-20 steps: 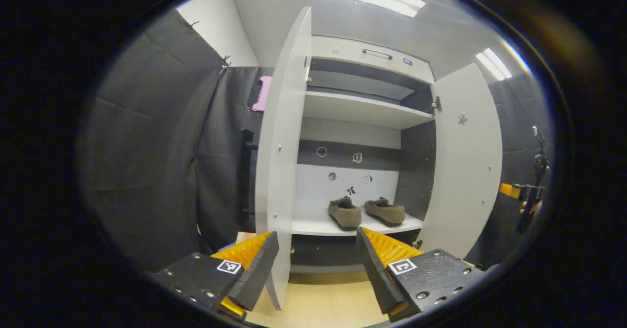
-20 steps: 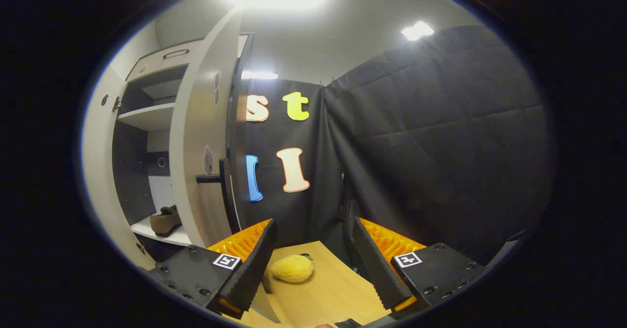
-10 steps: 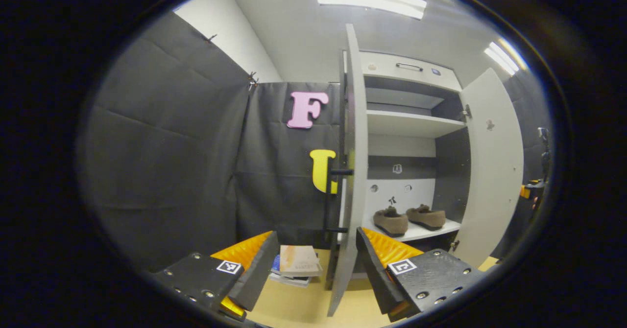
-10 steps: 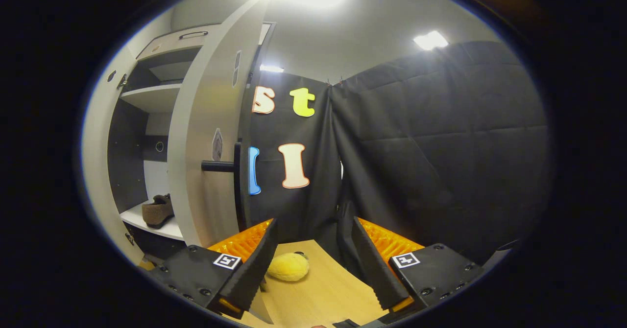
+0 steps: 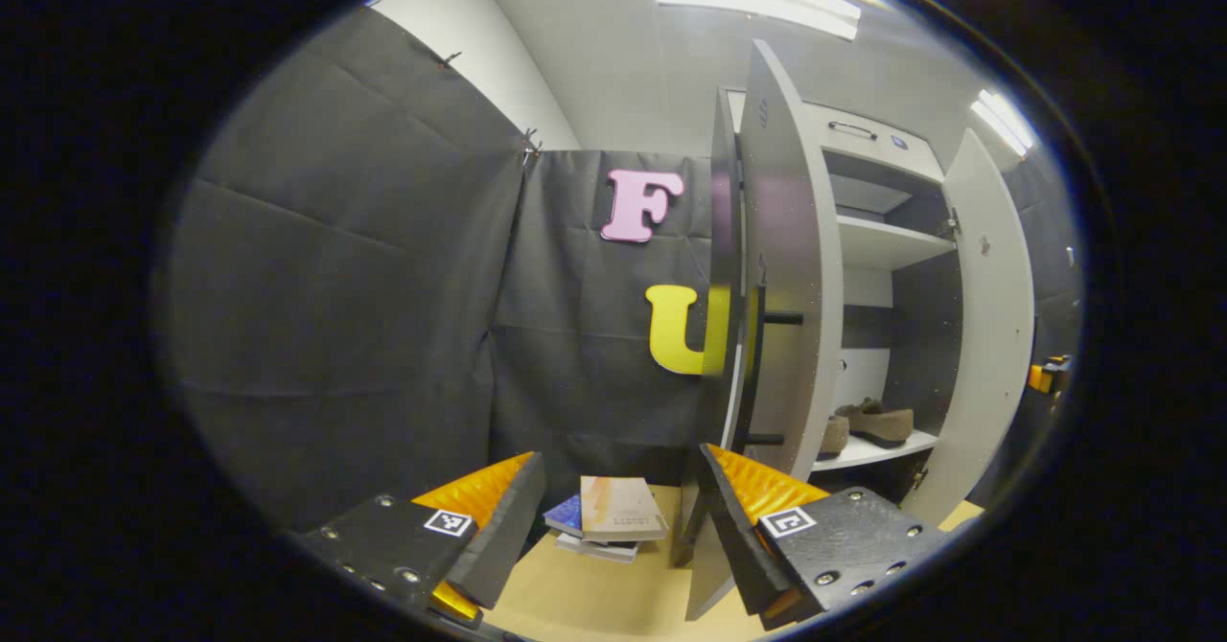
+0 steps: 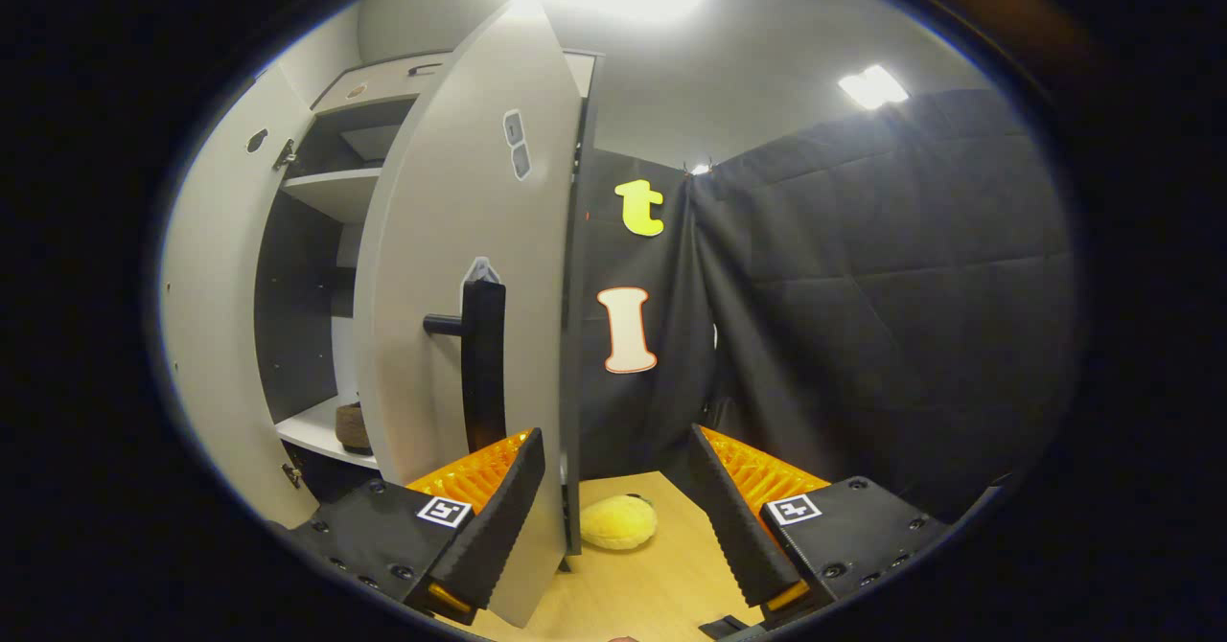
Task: Grab one shoe with the right hand and put it into the shoe cabinet, grab the other shoe with the left hand and put it into the shoe cabinet; then close the right door with the right hand and the left door with the left hand.
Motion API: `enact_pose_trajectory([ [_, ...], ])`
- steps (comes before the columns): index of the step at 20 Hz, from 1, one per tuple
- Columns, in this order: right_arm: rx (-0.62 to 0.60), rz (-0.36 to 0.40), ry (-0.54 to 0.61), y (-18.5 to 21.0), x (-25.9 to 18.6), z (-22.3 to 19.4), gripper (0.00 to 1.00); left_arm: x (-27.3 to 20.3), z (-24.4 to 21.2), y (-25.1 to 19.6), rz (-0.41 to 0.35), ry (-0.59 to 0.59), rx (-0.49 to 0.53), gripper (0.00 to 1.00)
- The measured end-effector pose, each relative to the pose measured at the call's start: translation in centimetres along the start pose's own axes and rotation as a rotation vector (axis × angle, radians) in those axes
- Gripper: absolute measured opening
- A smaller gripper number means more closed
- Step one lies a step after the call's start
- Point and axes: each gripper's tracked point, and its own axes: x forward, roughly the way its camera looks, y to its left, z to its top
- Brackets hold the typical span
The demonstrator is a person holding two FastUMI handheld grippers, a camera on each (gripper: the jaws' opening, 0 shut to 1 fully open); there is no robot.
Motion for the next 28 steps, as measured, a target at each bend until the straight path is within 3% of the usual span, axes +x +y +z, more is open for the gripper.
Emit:
enact_pose_trajectory([
  [3,0.002,0.054,-0.002,3.6,0.7,0.0,0.96,0.5,-0.4,1.4,0.003,0.014,0.000,0.92],
  [4,0.003,0.078,0.000,4.9,0.8,-0.1,0.92,0.8,-0.5,1.7,0.001,0.019,0.006,0.95],
  [9,-0.019,0.120,-0.017,8.2,0.0,0.0,0.98,3.0,-0.4,1.4,-0.028,0.022,-0.011,0.95],
  [15,-0.037,0.134,-0.042,6.5,-2.1,0.2,0.98,6.5,-0.7,-2.4,-0.072,0.021,-0.054,0.92],
  [18,-0.039,0.139,-0.040,4.3,-2.4,0.0,0.98,6.5,-0.1,-3.0,-0.042,-0.009,-0.043,0.94],
  [21,-0.028,0.157,-0.035,2.5,-2.0,-0.4,0.98,5.8,-0.4,-4.9,-0.050,-0.002,-0.084,0.87],
  [22,-0.017,0.170,-0.037,2.1,-1.9,-0.5,0.98,5.6,-0.5,-6.1,-0.061,0.000,-0.086,0.94],
  [28,0.001,0.207,-0.011,-0.4,-1.3,-2.0,0.98,4.7,-0.9,-13.4,-0.078,-0.007,-0.079,0.94],
])
